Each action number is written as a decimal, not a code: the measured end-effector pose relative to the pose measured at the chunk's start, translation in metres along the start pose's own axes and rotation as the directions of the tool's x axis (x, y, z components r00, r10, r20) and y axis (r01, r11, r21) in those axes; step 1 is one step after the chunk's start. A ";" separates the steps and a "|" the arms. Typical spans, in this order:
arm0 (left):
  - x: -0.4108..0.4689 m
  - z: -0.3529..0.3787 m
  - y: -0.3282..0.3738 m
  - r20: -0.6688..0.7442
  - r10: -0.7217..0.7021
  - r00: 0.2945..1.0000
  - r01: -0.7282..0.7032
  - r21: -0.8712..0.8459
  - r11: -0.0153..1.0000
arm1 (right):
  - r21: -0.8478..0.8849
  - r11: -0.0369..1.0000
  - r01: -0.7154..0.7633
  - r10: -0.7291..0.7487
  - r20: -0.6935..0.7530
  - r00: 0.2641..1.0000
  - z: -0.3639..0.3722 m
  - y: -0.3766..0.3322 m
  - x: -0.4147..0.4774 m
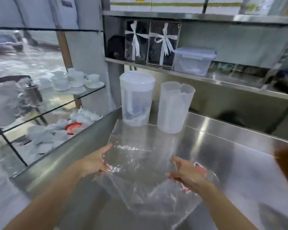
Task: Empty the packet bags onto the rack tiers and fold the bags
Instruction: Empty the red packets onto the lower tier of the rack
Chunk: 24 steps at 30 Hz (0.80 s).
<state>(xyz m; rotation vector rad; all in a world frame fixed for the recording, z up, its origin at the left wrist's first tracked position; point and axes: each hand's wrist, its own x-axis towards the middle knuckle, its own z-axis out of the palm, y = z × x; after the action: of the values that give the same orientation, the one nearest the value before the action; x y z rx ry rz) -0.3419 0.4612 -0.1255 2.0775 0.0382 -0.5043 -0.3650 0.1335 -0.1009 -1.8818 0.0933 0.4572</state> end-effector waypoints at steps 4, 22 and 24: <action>0.010 -0.011 -0.032 -0.114 0.012 0.993 0.011 0.194 0.981 | -0.103 0.994 -0.041 0.042 0.009 0.999 0.049 0.017 0.033; 0.043 0.023 -0.001 -0.167 0.074 0.983 0.051 0.640 0.767 | -0.548 0.826 -0.136 -0.069 -0.336 0.939 0.053 0.031 0.021; 0.043 0.063 0.022 -0.159 0.194 0.968 -0.063 0.595 0.802 | -0.622 0.772 -0.133 -0.092 -0.316 0.944 0.044 0.040 0.008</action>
<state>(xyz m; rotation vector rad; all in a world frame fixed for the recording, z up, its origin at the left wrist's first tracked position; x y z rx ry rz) -0.3193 0.3902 -0.1517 2.7180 -0.1549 -0.2128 -0.3806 0.1609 -0.1517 -2.6325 0.2023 0.1820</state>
